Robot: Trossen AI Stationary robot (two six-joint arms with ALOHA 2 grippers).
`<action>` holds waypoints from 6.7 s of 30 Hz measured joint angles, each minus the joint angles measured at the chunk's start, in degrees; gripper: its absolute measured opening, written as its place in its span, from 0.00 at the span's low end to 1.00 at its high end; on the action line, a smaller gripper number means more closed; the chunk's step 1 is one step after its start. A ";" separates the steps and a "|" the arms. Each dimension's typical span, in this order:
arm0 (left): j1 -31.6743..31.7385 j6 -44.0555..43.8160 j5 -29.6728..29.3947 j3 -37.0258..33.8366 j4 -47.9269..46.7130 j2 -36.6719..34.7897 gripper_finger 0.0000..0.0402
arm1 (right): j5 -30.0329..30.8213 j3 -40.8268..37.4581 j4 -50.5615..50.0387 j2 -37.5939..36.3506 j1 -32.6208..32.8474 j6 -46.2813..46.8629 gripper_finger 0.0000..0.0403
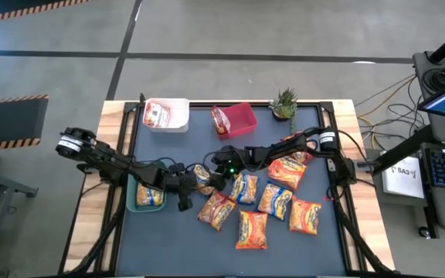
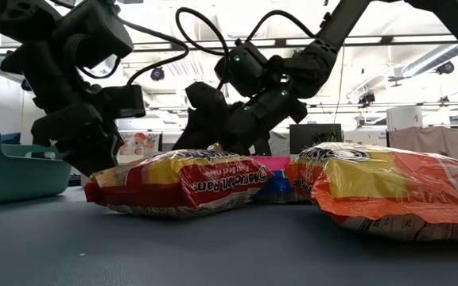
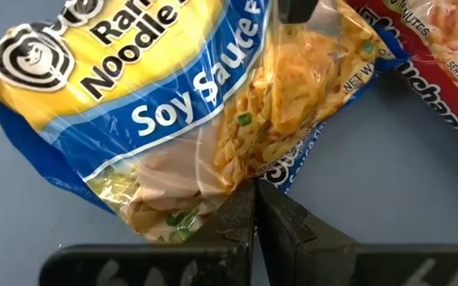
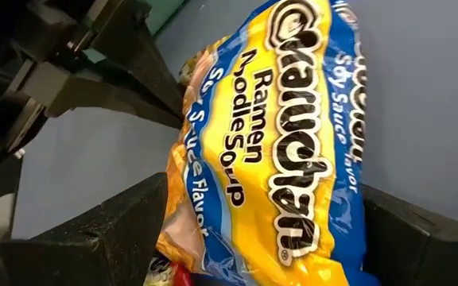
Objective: Sort Maruchan noodles
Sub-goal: Put the blue noodle pack into the green bin, then put the red noodle pack into the red bin
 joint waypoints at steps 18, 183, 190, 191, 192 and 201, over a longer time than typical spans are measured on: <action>0.02 1.03 -4.15 0.84 2.77 -0.27 0.00 | -1.77 -0.29 0.90 -1.42 -0.59 -4.80 0.35; -4.41 18.03 -12.51 36.15 -46.66 -14.21 0.53 | 19.91 -16.92 -11.26 -40.04 7.69 -25.54 0.46; -5.85 27.91 -11.43 26.40 -24.55 -14.23 0.52 | 19.87 -12.93 -16.57 -39.54 12.31 -21.06 0.32; -6.01 28.37 -11.41 25.09 -22.45 -14.23 0.52 | 19.88 -12.59 -16.60 -39.00 13.01 -20.39 0.30; -6.25 28.55 -11.43 23.76 -19.97 -14.23 0.51 | 19.88 -12.17 -16.23 -38.43 13.70 -19.81 0.28; -9.18 26.29 -11.40 15.44 -2.61 -14.03 0.46 | 20.08 -8.17 -16.68 -30.16 18.60 -16.47 0.16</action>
